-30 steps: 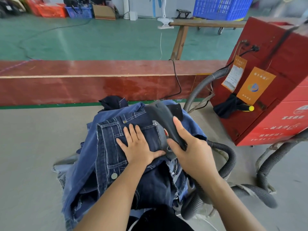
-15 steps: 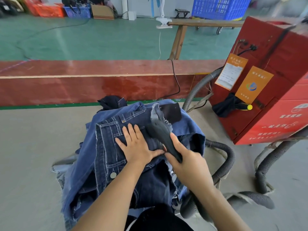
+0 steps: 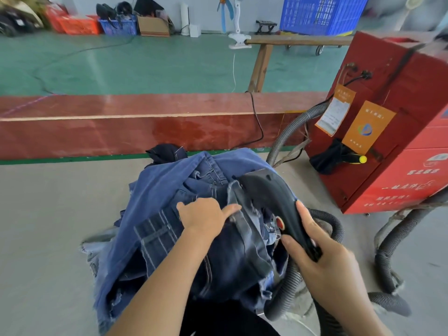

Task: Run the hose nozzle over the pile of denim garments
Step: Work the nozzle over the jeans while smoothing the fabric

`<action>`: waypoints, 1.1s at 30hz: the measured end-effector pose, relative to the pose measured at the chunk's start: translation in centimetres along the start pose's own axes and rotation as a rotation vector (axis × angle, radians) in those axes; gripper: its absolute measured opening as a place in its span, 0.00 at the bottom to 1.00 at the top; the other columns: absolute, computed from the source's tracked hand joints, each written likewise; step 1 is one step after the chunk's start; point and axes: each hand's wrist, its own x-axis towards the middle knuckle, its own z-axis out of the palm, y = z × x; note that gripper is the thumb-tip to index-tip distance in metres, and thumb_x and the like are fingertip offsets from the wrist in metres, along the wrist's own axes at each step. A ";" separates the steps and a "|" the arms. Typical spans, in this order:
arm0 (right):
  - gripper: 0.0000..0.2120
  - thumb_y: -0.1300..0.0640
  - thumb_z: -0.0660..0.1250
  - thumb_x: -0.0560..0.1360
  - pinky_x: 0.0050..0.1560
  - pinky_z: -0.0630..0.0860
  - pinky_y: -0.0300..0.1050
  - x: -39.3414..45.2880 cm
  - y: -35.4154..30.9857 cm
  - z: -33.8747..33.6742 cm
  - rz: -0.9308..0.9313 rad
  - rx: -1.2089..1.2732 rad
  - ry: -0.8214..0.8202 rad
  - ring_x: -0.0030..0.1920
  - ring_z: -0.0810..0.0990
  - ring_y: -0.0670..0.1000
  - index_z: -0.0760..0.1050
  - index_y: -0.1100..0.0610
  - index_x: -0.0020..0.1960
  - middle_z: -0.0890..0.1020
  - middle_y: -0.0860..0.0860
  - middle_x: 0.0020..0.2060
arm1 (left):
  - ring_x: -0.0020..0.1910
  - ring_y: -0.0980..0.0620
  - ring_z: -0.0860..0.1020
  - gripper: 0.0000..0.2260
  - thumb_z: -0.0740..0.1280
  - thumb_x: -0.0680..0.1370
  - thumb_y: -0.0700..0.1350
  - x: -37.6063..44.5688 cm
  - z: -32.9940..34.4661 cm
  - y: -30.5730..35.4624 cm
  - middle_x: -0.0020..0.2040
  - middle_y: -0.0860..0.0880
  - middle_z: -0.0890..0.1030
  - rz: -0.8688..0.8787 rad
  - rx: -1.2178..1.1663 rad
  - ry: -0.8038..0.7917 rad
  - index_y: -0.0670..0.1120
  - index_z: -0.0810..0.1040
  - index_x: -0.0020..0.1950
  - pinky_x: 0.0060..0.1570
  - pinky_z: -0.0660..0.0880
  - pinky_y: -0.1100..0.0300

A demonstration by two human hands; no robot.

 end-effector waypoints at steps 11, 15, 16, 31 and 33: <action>0.33 0.49 0.74 0.68 0.36 0.70 0.23 -1.8 0.7 0.2 0.008 0.023 0.019 0.30 0.76 0.33 0.61 0.21 0.59 0.77 0.31 0.31 | 0.61 0.45 0.67 0.37 0.69 0.66 0.70 1.5 3.0 -2.6 0.57 0.45 0.72 0.129 -0.309 0.158 0.41 0.68 0.59 0.58 0.66 0.55; 0.32 0.49 0.74 0.68 0.38 0.73 0.29 -2.0 1.1 -0.1 0.085 0.082 0.052 0.29 0.77 0.34 0.64 0.23 0.61 0.79 0.36 0.29 | 0.60 0.48 0.69 0.26 0.71 0.69 0.63 2.0 2.8 -3.7 0.54 0.52 0.71 0.168 -0.292 0.274 0.48 0.71 0.59 0.56 0.66 0.55; 0.32 0.49 0.74 0.68 0.39 0.74 0.30 -2.0 1.2 -0.1 0.099 0.103 0.061 0.30 0.79 0.37 0.64 0.22 0.60 0.80 0.37 0.30 | 0.56 0.48 0.72 0.21 0.71 0.71 0.61 2.1 2.7 -3.7 0.48 0.54 0.72 0.216 -0.298 0.285 0.48 0.72 0.54 0.51 0.66 0.56; 0.34 0.52 0.74 0.68 0.38 0.68 0.20 -0.4 -2.1 -0.6 -0.065 0.093 0.136 0.35 0.77 0.33 0.61 0.24 0.61 0.79 0.32 0.37 | 0.62 0.43 0.69 0.12 0.65 0.80 0.43 4.2 2.0 -2.9 0.62 0.44 0.75 -0.005 -0.423 0.493 0.44 0.74 0.63 0.59 0.66 0.49; 0.36 0.52 0.75 0.67 0.37 0.69 0.22 -0.4 -2.2 -0.1 -0.092 0.048 0.095 0.34 0.78 0.35 0.61 0.20 0.59 0.81 0.38 0.32 | 0.65 0.42 0.70 0.16 0.60 0.82 0.51 4.0 2.1 -3.3 0.62 0.42 0.76 0.072 -0.627 0.332 0.41 0.73 0.64 0.63 0.66 0.48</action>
